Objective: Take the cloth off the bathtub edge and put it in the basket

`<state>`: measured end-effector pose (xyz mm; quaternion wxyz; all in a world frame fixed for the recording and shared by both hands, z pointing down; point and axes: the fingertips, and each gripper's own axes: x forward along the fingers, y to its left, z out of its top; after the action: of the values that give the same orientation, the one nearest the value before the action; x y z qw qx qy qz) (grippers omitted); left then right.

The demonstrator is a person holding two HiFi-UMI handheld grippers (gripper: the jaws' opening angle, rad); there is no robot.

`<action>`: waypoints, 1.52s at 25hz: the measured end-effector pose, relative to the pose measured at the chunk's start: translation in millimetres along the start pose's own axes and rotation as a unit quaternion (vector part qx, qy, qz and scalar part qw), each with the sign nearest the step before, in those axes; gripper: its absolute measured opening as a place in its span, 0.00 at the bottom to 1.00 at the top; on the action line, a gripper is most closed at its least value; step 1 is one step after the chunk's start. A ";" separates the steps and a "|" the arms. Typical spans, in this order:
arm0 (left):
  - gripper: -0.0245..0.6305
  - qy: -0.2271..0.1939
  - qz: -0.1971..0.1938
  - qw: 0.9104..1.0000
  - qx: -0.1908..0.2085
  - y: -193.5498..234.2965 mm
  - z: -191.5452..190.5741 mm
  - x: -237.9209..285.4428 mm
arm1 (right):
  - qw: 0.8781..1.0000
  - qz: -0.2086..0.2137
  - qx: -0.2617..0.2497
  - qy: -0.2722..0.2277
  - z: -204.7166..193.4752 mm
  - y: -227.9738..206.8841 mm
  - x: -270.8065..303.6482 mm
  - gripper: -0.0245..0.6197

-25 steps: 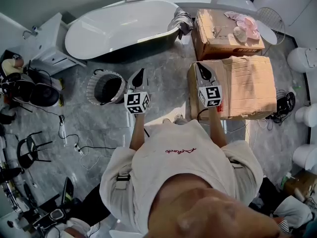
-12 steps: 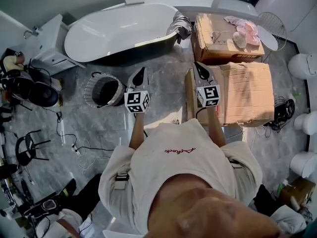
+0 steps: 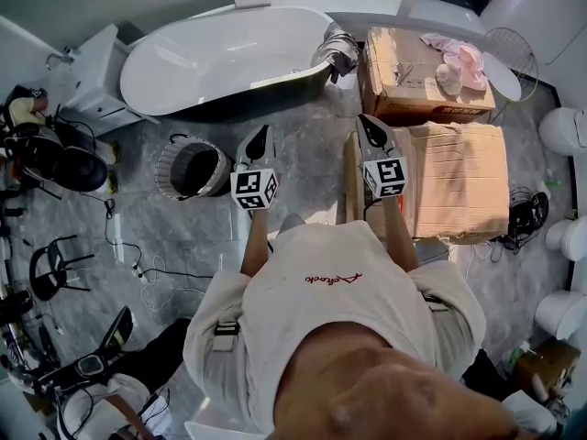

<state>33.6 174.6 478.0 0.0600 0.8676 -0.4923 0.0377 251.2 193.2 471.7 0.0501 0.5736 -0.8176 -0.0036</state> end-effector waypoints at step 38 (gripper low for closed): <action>0.04 0.001 -0.033 0.999 -0.011 105.2 26.6 213.6 | 0.999 -0.027 -0.015 0.006 14.2 -89.8 201.0 0.05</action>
<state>53.0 -64.1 485.3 0.0712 0.8827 -0.4634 0.0310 266.5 -26.9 467.5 0.0633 0.5949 -0.8012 -0.0139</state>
